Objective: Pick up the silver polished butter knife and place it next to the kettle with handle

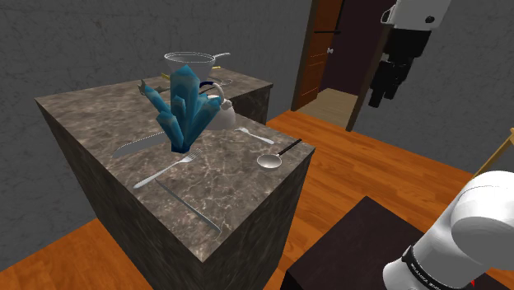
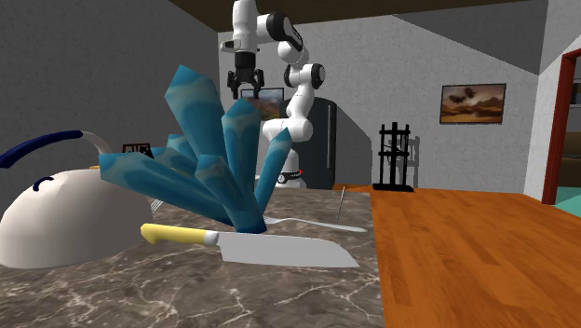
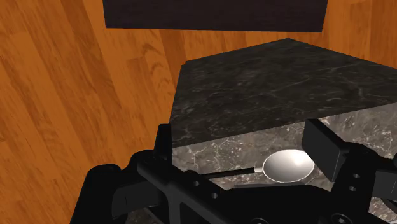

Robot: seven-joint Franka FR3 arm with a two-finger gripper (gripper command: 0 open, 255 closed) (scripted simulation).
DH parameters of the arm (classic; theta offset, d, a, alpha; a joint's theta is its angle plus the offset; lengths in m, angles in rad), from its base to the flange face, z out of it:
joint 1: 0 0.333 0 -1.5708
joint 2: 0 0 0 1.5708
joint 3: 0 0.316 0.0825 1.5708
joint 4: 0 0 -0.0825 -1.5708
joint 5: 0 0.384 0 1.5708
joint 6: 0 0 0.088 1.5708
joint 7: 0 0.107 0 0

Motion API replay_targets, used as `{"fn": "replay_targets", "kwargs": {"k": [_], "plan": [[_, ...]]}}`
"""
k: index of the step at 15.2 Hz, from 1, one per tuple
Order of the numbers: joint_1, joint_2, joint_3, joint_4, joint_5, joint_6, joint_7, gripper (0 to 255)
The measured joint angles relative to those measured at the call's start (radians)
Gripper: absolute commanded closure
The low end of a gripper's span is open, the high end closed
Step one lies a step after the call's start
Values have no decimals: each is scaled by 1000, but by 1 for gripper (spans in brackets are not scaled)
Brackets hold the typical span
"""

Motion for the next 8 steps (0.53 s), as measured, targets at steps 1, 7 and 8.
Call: {"fn": "replay_targets", "kwargs": {"k": [1,7,8], "plan": [[0,0,0,0,0,0,0,0],[37,79,80,-31,60,103,72,0],[45,94,99,-25,73,112,89,0]]}}
